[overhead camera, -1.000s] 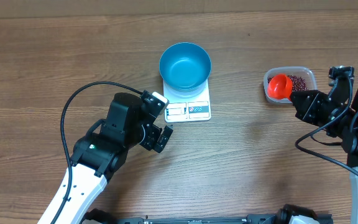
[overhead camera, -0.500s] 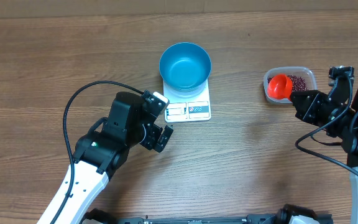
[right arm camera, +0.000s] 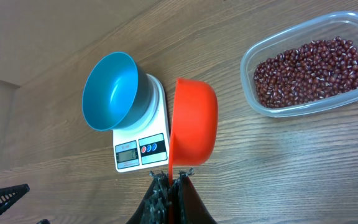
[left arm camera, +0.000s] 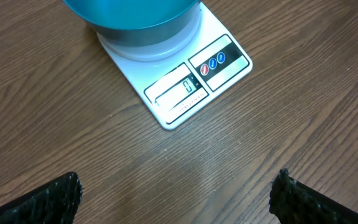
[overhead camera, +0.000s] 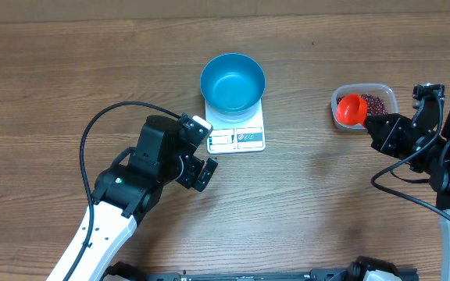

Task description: Scoop item into bowl and weigh 150g on scale

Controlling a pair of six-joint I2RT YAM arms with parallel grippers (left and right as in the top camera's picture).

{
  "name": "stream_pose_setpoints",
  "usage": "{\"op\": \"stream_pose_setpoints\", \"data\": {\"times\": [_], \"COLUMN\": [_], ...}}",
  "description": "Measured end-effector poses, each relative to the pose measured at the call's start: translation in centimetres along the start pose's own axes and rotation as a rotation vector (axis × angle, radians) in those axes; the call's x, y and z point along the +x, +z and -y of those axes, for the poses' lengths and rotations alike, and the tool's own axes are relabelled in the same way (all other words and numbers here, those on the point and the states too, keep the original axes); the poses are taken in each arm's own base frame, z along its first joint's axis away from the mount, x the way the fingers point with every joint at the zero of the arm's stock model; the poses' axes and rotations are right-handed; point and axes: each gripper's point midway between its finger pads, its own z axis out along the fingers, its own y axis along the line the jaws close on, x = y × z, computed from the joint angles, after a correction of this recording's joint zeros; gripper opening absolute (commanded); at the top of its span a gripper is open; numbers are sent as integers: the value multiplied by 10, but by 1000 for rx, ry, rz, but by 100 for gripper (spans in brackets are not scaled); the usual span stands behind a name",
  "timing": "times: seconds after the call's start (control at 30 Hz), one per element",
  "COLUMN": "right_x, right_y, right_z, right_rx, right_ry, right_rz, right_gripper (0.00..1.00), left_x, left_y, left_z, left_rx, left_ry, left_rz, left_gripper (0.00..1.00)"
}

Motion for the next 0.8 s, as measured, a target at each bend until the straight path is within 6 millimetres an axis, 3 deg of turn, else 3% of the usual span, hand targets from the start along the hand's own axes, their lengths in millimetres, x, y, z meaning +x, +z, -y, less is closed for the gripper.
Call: {"op": "stream_pose_setpoints", "data": {"times": [0.8], "right_x": [-2], "right_y": [0], "right_z": [0], "right_rx": [-2], "right_ry": [-4], "right_rz": [6], "right_gripper": [4], "left_x": [-5], "left_y": [0], "left_z": [-1], "left_rx": [-3], "left_ry": [2], "left_rz": [21], "left_gripper": [100]}}
